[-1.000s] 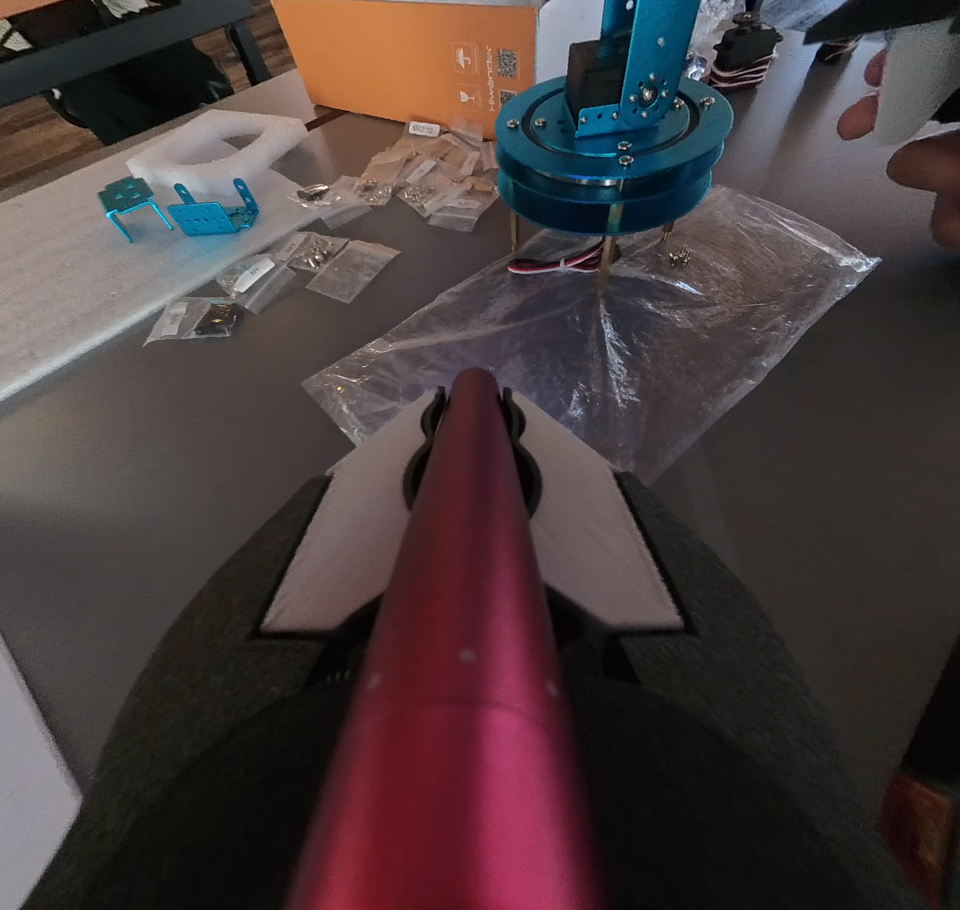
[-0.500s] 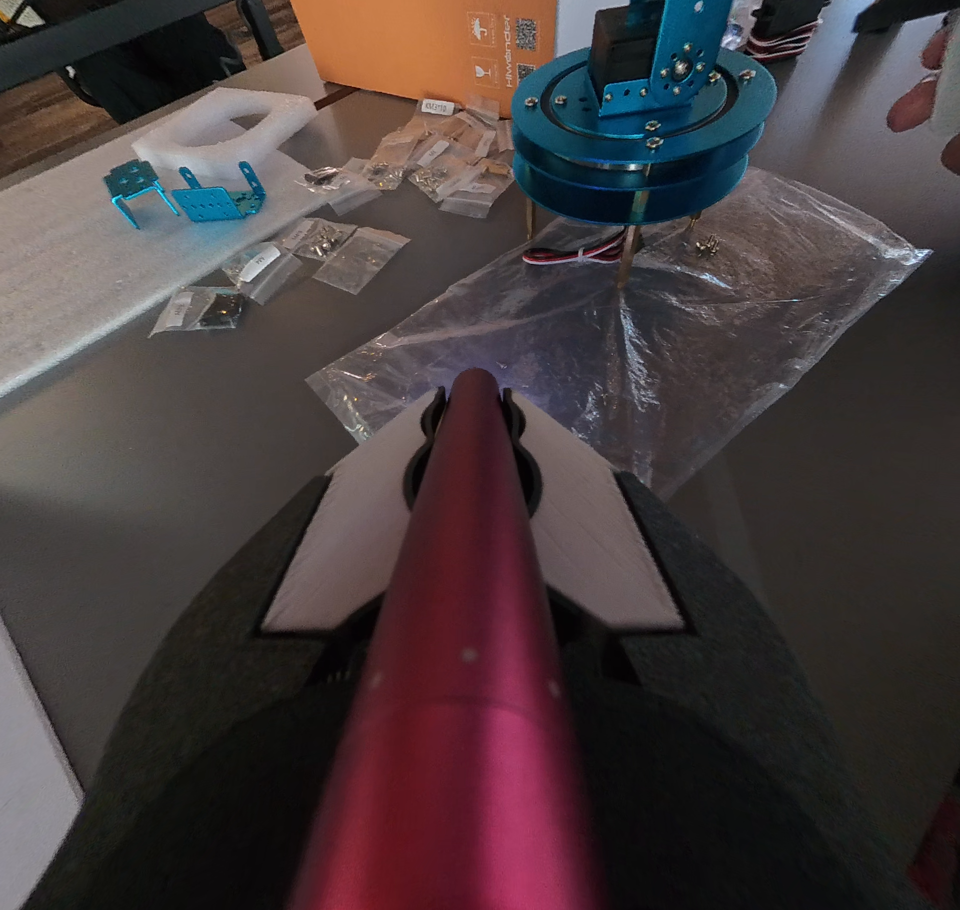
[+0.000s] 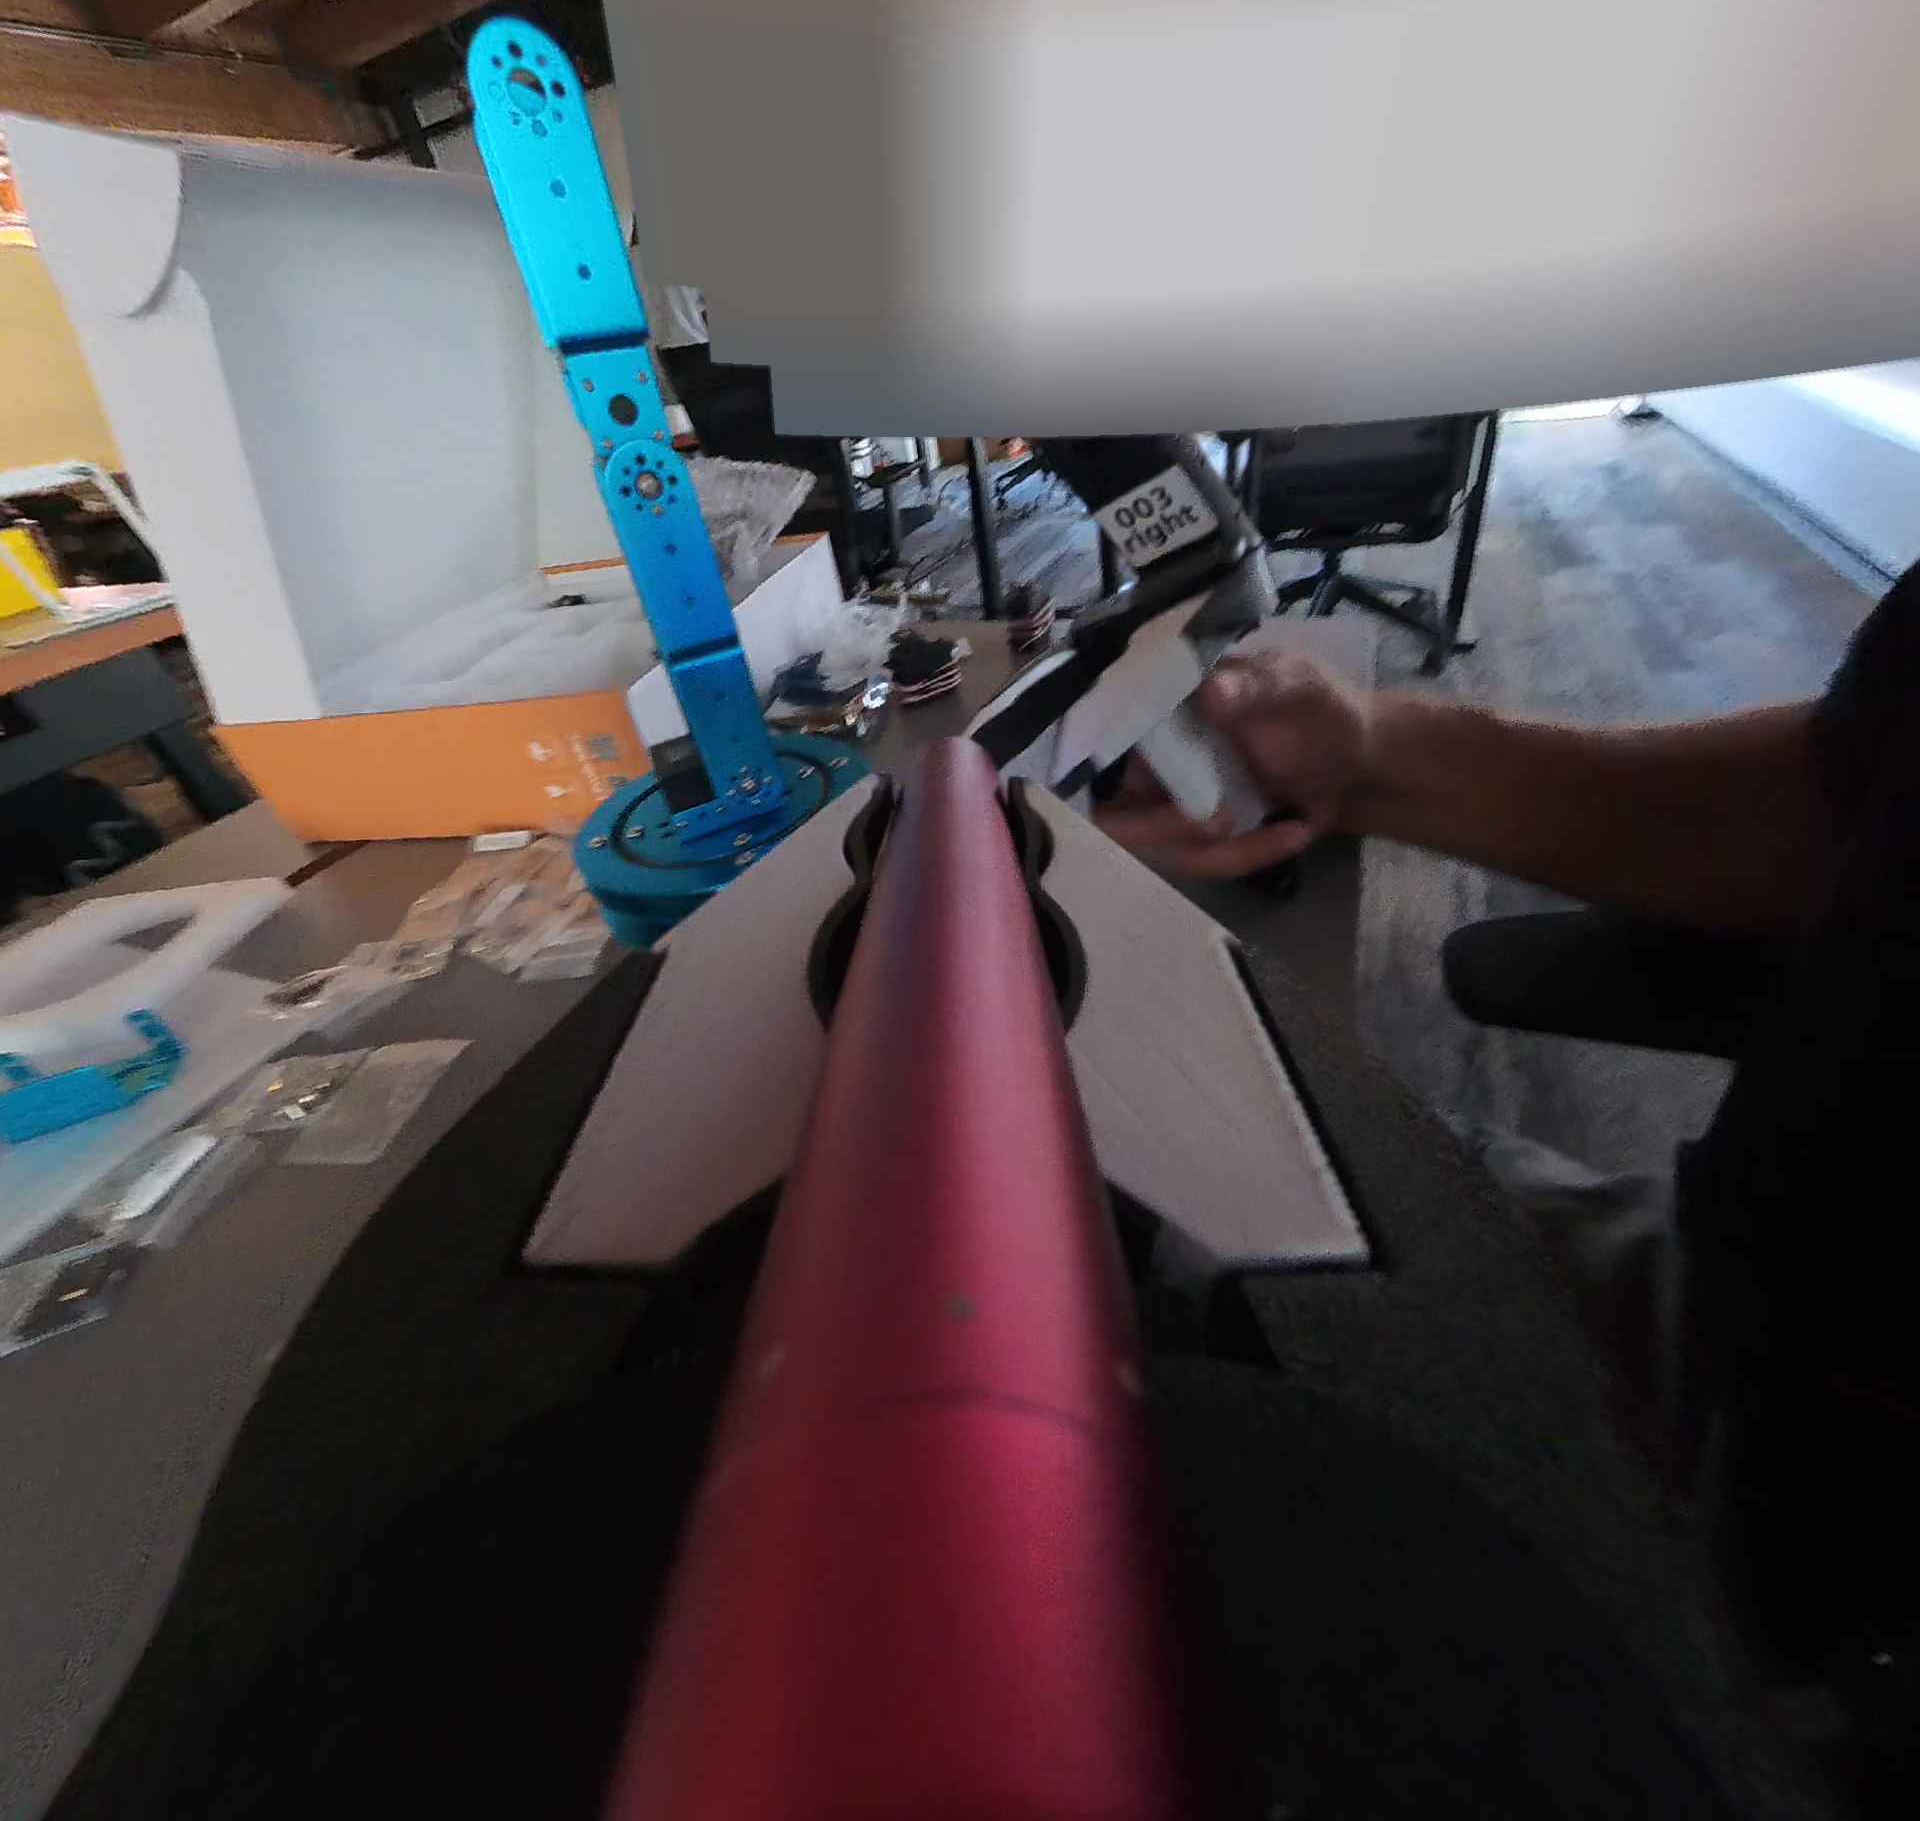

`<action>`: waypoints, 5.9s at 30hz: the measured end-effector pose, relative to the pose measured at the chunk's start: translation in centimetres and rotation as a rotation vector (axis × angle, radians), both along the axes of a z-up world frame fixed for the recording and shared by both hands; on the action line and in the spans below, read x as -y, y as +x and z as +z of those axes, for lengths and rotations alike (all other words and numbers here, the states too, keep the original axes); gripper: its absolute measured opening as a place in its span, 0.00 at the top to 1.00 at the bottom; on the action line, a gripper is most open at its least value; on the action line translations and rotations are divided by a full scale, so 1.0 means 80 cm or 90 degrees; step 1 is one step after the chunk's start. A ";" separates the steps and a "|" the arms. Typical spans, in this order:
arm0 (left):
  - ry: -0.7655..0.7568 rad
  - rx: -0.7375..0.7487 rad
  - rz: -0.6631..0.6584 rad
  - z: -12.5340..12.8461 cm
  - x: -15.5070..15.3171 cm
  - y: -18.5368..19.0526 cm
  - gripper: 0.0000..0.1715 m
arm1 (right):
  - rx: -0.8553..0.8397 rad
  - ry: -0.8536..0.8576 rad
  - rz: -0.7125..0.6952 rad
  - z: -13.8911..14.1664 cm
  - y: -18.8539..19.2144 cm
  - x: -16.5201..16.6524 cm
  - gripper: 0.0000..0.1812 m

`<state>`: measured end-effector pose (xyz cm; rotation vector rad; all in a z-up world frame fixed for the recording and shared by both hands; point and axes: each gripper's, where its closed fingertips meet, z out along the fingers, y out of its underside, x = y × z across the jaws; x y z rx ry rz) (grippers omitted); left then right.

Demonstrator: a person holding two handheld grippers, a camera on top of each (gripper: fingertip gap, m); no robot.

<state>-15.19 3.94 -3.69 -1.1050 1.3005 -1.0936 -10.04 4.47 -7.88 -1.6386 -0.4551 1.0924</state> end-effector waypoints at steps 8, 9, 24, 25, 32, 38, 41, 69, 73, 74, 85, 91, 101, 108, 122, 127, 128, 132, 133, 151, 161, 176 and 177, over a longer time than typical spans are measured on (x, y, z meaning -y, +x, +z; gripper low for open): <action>-0.104 0.036 -0.036 0.004 0.004 0.006 0.87 | 0.161 0.216 -0.135 0.018 0.003 -0.002 0.88; -0.115 0.036 -0.039 0.003 0.004 0.007 0.87 | 0.168 0.227 -0.138 0.018 0.003 0.000 0.88; -0.135 0.021 -0.054 -0.005 0.015 0.015 0.87 | 0.218 0.266 -0.161 0.013 0.004 0.001 1.00; -0.133 0.018 -0.052 -0.006 0.015 0.014 0.87 | 0.222 0.266 -0.163 0.012 0.005 0.001 1.00; -0.119 0.005 -0.034 -0.010 0.010 0.011 0.87 | 0.247 0.273 -0.174 0.009 0.005 -0.001 1.00; -0.119 0.005 -0.033 -0.012 0.010 0.009 0.87 | 0.239 0.271 -0.170 0.010 0.005 0.000 1.00; -0.119 0.006 -0.034 -0.011 0.011 0.009 0.87 | 0.242 0.273 -0.170 0.009 0.004 0.000 1.00; -0.129 0.013 -0.048 -0.004 0.014 0.002 0.87 | 0.221 0.286 -0.142 0.014 -0.001 0.011 0.99; -0.141 0.014 -0.057 -0.004 0.013 0.000 0.87 | 0.217 0.299 -0.138 0.017 -0.003 0.015 0.99; -0.140 0.011 -0.060 -0.005 0.014 0.000 0.87 | 0.218 0.300 -0.136 0.017 -0.004 0.015 0.99; -0.119 -0.002 -0.061 -0.007 0.018 0.002 0.87 | 0.225 0.306 -0.130 0.016 -0.006 0.017 0.99; -0.126 -0.004 -0.061 -0.011 0.017 0.002 0.87 | 0.216 0.304 -0.125 0.017 -0.006 0.018 0.99; -0.128 -0.002 -0.061 -0.011 0.019 0.001 0.87 | 0.225 0.301 -0.123 0.014 -0.007 0.017 0.99; -0.119 -0.012 -0.060 -0.013 0.020 -0.001 0.87 | 0.227 0.300 -0.116 0.012 -0.009 0.018 0.99; -0.117 -0.011 -0.069 -0.010 0.023 -0.002 0.87 | 0.229 0.301 -0.108 0.012 -0.012 0.020 0.99; -0.119 -0.011 -0.069 -0.010 0.023 -0.002 0.87 | 0.228 0.301 -0.108 0.012 -0.011 0.020 0.99; -0.120 -0.010 -0.070 -0.010 0.022 -0.002 0.87 | 0.228 0.302 -0.107 0.012 -0.012 0.020 0.99; -0.116 -0.012 -0.064 -0.011 0.020 -0.002 0.87 | 0.229 0.303 -0.112 0.012 -0.011 0.019 0.99; -0.118 -0.011 -0.065 -0.010 0.020 -0.002 0.87 | 0.228 0.303 -0.113 0.013 -0.011 0.019 0.99; -0.303 -0.083 -0.131 -0.021 0.015 -0.003 0.87 | 0.301 0.353 -0.067 0.001 -0.018 0.027 1.00; -0.408 -0.080 -0.097 -0.037 0.002 -0.003 0.87 | 0.398 0.374 -0.122 -0.013 -0.017 0.014 0.99; -0.340 -0.017 -0.057 -0.021 -0.009 -0.001 0.88 | 0.359 0.330 -0.162 -0.001 0.003 0.005 0.90; -0.311 -0.006 -0.044 -0.015 -0.013 0.000 0.88 | 0.353 0.324 -0.179 0.008 0.014 0.001 0.88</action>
